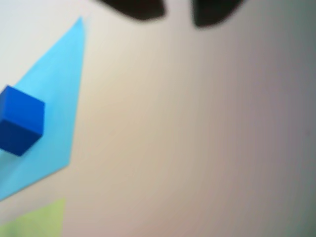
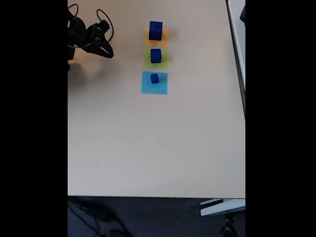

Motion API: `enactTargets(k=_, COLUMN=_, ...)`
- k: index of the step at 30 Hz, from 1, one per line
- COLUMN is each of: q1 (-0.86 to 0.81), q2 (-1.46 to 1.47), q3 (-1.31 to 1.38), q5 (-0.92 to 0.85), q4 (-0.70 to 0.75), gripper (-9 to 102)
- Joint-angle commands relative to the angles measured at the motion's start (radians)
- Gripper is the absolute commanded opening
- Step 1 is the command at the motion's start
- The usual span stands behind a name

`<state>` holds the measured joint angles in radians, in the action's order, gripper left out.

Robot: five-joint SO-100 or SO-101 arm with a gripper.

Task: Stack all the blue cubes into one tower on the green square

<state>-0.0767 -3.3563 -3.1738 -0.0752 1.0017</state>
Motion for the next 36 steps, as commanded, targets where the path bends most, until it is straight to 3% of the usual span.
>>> enactTargets(k=1, q1=0.014, q2=-0.025, q3=-0.003, q5=0.011, q4=-0.015, gripper=0)
enactTargets(k=16, q1=0.012, q2=-0.025, q3=-0.003, q5=0.020, q4=-0.014, gripper=0)
enactTargets(k=24, q1=-0.003, q2=-0.025, q3=0.015, q5=0.164, q4=-0.097, gripper=0)
enactTargets(k=36, q1=-0.014, q2=-0.025, q3=0.117, q5=0.703, q4=-0.178, gripper=0)
